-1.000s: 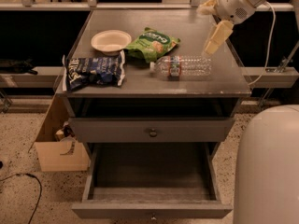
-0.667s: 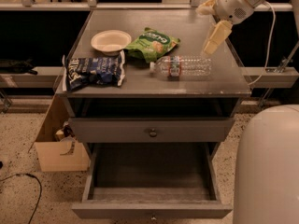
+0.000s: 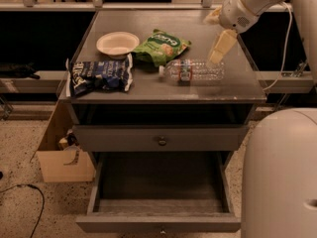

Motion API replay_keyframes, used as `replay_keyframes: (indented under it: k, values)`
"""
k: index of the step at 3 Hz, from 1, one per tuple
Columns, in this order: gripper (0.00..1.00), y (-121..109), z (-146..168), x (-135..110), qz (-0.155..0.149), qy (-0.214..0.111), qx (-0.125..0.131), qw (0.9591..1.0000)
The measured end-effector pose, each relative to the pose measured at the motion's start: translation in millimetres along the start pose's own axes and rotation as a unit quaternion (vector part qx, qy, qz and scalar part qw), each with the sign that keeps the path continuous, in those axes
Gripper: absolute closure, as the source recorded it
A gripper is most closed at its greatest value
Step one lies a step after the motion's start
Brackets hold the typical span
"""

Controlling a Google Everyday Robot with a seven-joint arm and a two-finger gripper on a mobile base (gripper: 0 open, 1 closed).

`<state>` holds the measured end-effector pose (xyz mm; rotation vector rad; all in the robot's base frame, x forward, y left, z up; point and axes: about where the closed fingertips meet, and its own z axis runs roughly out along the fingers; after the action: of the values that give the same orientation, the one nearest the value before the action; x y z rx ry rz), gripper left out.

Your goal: Place water bottle into middle drawer

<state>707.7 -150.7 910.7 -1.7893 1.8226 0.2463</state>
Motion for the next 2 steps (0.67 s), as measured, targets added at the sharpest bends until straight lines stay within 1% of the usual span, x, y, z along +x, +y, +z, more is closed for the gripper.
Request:
replay_keyframes:
  k: [1,2]
  values:
    - [0.0,9,-2,0,0.011,0.034,-0.017,0.9992]
    - [0.0,19,-6,-14,-0.013,0.066,-0.037,0.9971]
